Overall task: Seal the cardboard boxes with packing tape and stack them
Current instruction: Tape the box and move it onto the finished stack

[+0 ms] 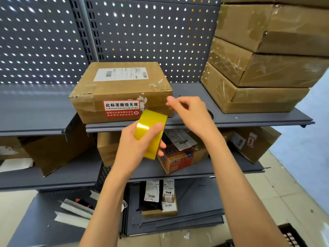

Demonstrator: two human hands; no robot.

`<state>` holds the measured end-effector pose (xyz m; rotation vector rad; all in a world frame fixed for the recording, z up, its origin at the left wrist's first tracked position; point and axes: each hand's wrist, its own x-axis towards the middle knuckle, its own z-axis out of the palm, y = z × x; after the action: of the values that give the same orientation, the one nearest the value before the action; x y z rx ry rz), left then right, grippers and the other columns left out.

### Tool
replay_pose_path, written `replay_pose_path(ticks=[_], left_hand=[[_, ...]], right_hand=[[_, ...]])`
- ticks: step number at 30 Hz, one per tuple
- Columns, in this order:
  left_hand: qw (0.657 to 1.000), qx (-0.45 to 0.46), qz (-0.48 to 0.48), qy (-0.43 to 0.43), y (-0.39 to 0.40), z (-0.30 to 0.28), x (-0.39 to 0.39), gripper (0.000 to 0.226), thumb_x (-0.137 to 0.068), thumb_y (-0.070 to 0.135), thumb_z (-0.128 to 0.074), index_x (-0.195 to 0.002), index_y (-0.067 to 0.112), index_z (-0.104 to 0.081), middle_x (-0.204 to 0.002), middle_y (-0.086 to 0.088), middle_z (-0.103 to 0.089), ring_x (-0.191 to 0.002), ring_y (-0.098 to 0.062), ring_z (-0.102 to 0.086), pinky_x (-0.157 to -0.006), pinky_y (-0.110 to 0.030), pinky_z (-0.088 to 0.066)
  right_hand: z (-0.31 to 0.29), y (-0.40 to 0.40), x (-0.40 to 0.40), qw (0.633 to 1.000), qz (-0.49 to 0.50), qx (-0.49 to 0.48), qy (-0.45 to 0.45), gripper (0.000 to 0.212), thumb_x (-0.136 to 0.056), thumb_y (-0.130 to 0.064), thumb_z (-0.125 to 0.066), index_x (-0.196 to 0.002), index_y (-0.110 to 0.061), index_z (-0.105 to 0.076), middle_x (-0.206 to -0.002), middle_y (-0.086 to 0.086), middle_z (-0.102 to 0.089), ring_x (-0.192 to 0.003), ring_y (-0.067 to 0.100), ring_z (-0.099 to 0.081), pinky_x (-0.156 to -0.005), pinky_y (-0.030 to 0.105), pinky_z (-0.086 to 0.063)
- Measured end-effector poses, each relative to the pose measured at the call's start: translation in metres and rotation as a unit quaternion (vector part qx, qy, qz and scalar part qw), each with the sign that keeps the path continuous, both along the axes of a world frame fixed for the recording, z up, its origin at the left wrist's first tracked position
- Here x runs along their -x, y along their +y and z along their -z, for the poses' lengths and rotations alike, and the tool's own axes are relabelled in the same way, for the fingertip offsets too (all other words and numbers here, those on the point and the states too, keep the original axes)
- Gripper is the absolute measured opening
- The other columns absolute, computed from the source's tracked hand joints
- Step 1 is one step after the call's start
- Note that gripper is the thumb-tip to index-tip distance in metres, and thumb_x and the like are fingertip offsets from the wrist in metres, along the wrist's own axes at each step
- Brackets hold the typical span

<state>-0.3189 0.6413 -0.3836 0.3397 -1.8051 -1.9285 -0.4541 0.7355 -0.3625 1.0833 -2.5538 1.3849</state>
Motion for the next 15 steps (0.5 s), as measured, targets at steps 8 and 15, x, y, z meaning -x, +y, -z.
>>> replay_pose_path(ticks=[8, 15], left_hand=[[0.998, 0.055, 0.002, -0.001, -0.012, 0.002, -0.033, 0.012, -0.078, 0.023, -0.065, -0.086, 0.014, -0.061, -0.056, -0.007, -0.065, -0.045, -0.017, -0.061, -0.044, -0.024, -0.05], [0.992, 0.109, -0.054, -0.011, -0.03, 0.005, -0.072, 0.016, -0.075, 0.029, -0.065, -0.088, 0.018, -0.061, -0.062, 0.0, -0.068, -0.052, -0.019, -0.066, -0.049, -0.025, -0.054]], right_hand=[[-0.005, -0.015, -0.043, 0.961, -0.193, -0.032, -0.195, 0.036, -0.091, -0.05, -0.055, -0.1, -0.022, -0.075, -0.097, -0.009, -0.073, -0.098, 0.003, -0.064, -0.093, 0.022, -0.046], [0.009, -0.043, -0.081, 0.965, -0.206, 0.053, -0.154, 0.032, -0.089, -0.044, -0.061, -0.109, -0.023, -0.073, -0.107, -0.013, -0.071, -0.108, 0.0, -0.06, -0.099, 0.029, -0.045]])
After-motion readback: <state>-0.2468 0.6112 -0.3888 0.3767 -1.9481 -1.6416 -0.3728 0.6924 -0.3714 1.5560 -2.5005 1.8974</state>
